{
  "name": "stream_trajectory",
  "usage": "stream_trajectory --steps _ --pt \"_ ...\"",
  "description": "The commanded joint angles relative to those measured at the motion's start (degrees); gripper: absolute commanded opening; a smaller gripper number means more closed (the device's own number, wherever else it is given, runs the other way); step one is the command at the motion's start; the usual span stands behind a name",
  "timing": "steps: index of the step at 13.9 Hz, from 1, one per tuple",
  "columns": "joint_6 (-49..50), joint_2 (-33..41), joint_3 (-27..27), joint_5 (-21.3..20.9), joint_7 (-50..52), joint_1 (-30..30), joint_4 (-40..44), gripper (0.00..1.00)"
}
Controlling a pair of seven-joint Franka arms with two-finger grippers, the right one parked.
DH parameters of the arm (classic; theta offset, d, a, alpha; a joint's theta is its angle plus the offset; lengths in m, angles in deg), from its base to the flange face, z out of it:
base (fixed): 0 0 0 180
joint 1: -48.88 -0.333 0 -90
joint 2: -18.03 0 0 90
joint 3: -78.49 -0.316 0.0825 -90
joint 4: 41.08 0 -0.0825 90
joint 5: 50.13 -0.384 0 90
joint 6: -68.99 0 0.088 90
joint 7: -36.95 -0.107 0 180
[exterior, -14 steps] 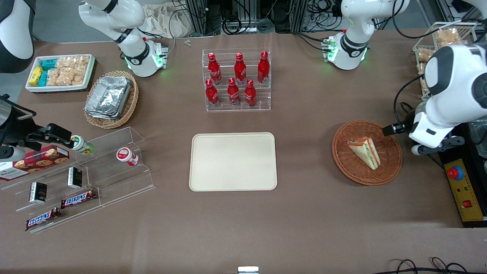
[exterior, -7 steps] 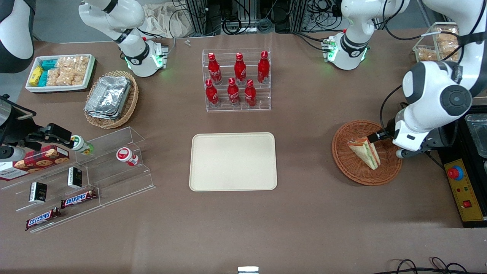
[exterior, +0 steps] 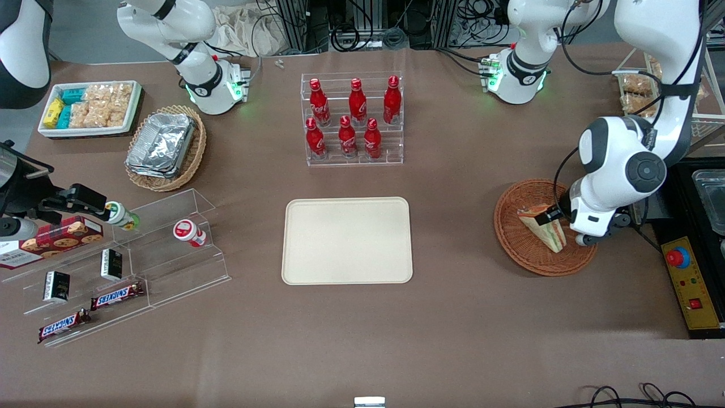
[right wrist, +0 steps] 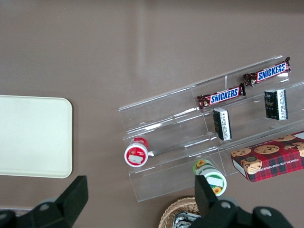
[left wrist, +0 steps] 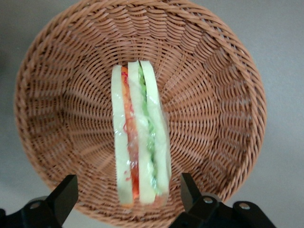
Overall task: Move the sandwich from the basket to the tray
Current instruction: 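Lower the open left gripper over the wrapped sandwich in the basket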
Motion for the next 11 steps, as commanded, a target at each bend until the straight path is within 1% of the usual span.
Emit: stream_trajectory --steps 1,2,3,4,7,8,9,11 --pt "-1.75 -1.55 -0.33 0.14 2.65 1.52 0.11 0.94" --pt "-1.75 -1.47 -0.33 0.14 2.74 1.62 0.02 0.9" --pt "-1.66 -1.46 -0.33 0.14 3.18 1.62 0.02 0.84" --pt "-1.66 -1.46 -0.33 0.05 3.88 1.7 0.02 0.75" --pt "-1.4 -1.46 -0.33 -0.12 6.08 1.79 0.2 0.25" --pt "-1.31 -1.46 -0.25 -0.12 6.17 1.79 0.37 0.11" --pt "-1.14 -1.38 -0.25 -0.12 6.17 1.79 0.72 0.0" --pt "2.09 -1.03 -0.25 -0.12 6.17 1.79 2.82 0.0"
